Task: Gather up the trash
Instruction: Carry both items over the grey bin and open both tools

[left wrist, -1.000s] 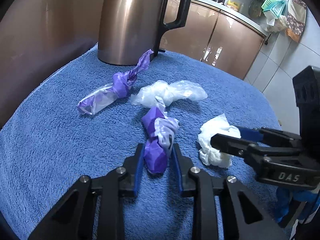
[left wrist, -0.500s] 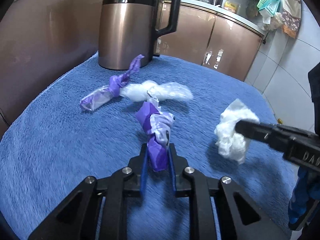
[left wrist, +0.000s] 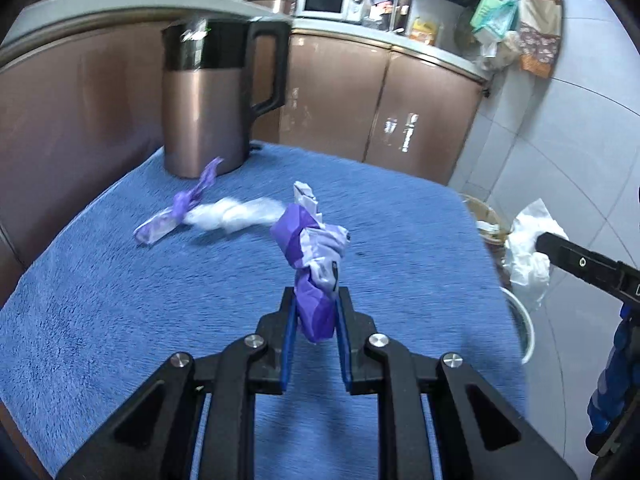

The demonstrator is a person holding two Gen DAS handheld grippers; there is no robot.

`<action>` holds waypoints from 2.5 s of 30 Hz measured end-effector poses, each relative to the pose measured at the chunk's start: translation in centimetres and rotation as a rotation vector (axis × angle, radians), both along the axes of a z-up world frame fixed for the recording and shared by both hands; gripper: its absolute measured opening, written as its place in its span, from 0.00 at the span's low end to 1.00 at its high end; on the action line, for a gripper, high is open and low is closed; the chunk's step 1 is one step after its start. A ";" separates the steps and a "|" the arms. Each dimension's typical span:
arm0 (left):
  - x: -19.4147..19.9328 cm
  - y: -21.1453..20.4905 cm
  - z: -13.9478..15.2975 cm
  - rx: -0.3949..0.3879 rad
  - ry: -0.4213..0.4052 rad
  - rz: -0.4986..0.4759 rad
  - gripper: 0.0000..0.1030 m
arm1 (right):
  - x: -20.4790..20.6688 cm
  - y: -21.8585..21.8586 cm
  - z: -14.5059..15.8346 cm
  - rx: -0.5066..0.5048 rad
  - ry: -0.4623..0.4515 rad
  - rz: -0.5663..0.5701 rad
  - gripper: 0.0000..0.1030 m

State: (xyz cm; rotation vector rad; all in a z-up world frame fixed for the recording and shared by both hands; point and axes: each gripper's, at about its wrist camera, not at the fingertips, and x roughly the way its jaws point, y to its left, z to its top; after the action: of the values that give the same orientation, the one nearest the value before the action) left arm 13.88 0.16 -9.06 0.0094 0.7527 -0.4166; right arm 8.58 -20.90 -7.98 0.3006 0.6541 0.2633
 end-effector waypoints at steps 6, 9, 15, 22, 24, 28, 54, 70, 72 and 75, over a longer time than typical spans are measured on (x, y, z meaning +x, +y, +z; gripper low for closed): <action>-2.6 -4.8 2.6 -0.008 -0.041 -0.086 0.16 | -5.0 -4.9 2.0 0.016 -0.059 -0.117 0.09; -3.9 -7.6 3.6 -0.011 -0.057 -0.138 0.16 | -7.5 -7.2 2.7 0.017 -0.081 -0.177 0.09; -6.1 -14.6 4.3 0.002 -0.050 -0.262 0.16 | -11.5 -11.7 2.6 -0.002 -0.099 -0.292 0.09; -7.7 -23.9 2.8 0.083 -0.030 -0.430 0.16 | -14.0 -18.3 -0.4 0.039 -0.058 -0.429 0.09; -7.8 -26.7 1.9 0.112 -0.021 -0.473 0.16 | -13.8 -20.0 -1.6 0.032 -0.026 -0.471 0.09; -7.3 -31.1 -0.1 0.157 0.015 -0.528 0.16 | -12.9 -22.2 -3.8 0.004 0.034 -0.516 0.09; -0.6 -42.7 -7.2 0.093 0.258 -0.651 0.41 | -7.8 -30.0 -13.3 -0.137 0.293 -0.658 0.27; -4.3 -33.1 -0.4 0.088 -0.012 -0.436 0.51 | -9.1 -23.1 -9.3 -0.159 0.213 -0.576 0.37; -4.8 -31.4 0.3 0.096 -0.045 -0.399 0.52 | -9.5 -21.2 -8.2 -0.176 0.186 -0.548 0.40; -5.6 -28.8 0.9 0.114 -0.085 -0.338 0.53 | -10.2 -18.6 -6.5 -0.190 0.140 -0.511 0.42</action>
State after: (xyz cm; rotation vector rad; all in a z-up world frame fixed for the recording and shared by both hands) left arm 8.33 -28.62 -8.15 0.2625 0.6913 -0.6900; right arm -1.61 -39.52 -14.51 0.2947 0.7116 -0.3101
